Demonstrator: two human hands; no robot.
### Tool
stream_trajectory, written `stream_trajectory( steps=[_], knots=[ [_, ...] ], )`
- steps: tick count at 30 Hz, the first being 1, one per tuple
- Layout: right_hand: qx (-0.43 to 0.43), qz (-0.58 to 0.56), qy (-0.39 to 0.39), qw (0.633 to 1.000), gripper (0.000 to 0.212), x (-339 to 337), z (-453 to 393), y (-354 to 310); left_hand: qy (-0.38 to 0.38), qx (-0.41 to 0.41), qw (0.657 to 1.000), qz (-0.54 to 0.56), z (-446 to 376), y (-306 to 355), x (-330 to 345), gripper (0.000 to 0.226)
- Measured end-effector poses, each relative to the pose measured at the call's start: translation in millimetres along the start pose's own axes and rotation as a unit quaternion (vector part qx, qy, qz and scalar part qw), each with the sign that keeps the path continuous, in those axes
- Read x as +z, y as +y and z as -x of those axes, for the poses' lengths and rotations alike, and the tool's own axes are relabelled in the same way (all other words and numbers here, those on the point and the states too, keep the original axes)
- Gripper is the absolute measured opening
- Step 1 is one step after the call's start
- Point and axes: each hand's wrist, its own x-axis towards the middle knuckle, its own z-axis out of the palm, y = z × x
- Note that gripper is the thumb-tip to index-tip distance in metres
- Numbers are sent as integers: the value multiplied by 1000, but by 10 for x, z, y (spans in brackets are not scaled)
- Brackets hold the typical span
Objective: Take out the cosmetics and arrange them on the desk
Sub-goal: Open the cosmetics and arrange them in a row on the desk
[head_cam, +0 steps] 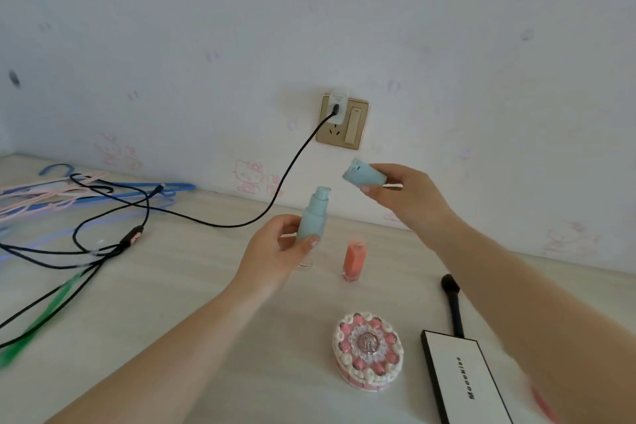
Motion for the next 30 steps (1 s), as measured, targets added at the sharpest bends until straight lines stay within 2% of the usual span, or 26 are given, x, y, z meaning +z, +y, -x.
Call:
stream_trajectory(
  steps=[3, 6, 12, 20, 30],
  knots=[
    [-10, 124, -32, 992, 33, 63, -187, 101, 21, -13, 1000, -16, -151, -126, -67, 24],
    [-52, 253, -96, 961, 39, 225, -302, 162, 32, -27, 999, -28, -273, -229, -92, 25],
    [-59, 364, -199, 908, 54, 546, -349, 231, 33, -45, 997, -48, -381, -357, -81, 32],
    [-56, 428, -225, 873, 65, 626, -282, 337, 27, -54, 996, -63, -400, -468, -60, 33],
    [-55, 438, -226, 868, 63, 679, -206, 379, 26, -56, 996, -62, -339, -492, -24, 39]
  ],
)
